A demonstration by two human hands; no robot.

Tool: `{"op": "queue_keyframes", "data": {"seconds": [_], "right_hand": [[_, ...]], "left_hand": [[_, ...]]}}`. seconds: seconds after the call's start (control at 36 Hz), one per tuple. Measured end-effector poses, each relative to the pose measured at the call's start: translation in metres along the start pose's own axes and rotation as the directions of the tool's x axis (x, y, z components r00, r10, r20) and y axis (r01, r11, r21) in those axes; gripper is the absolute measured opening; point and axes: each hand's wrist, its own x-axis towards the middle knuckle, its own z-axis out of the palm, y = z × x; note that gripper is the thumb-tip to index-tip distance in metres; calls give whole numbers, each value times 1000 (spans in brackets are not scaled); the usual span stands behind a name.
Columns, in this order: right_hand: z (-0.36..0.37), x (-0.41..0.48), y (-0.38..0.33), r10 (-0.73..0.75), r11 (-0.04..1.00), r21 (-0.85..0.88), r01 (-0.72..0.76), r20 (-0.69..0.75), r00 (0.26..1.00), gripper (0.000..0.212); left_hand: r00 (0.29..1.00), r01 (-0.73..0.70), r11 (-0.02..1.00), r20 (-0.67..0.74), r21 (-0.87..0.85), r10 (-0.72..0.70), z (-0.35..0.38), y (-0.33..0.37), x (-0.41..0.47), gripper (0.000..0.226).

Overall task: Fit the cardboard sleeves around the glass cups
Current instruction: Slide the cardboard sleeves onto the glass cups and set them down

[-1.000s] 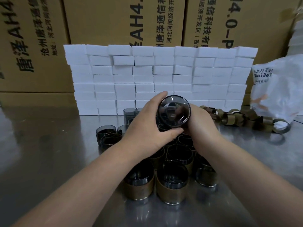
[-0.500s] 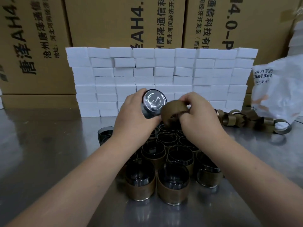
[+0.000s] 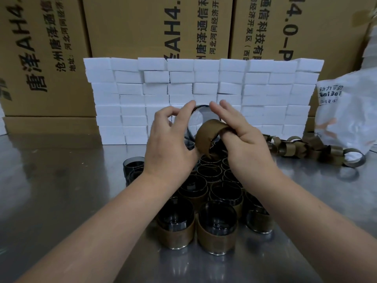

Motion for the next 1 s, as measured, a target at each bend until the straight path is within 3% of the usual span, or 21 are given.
{"op": "queue_keyframes", "data": {"seconds": [0.11, 0.22, 0.33, 0.47, 0.61, 0.67, 0.81, 0.92, 1.0], "right_hand": [[0, 1, -4, 29, 994, 102, -26, -28, 999, 63], [-1, 0, -1, 10, 1000, 29, -10, -14, 1000, 69], [-1, 1, 4, -2, 999, -41, 0, -56, 998, 73], [-3, 1, 11, 61, 995, -73, -68, -93, 994, 64], [0, -1, 15, 95, 988, -119, -99, -39, 995, 57], [1, -1, 15, 94, 989, -115, -97, -36, 995, 57], [4, -2, 13, 108, 993, -42, -110, -52, 993, 81], [5, -5, 11, 39, 996, -83, -43, -46, 998, 61], [3, -5, 10, 59, 998, 10, -59, 17, 998, 60]], "left_hand": [[991, 74, 995, 114, -68, -66, -2, 2, 1, 82], [965, 100, 988, 252, -119, -68, 0, 5, 0, 81], [913, 188, 927, 406, -323, -44, 3, 8, -2, 83], [848, 266, 872, 530, -412, -9, 2, 10, -3, 84], [877, 242, 930, 472, -277, -88, 6, 9, -5, 66], [902, 268, 900, 419, -344, -108, 5, 12, -4, 65], [942, 306, 822, 278, -481, -189, 6, 13, -2, 66], [954, 297, 802, 199, -519, -224, 5, 14, -4, 62], [955, 294, 795, 194, -530, -224, 4, 14, -3, 63]]}}
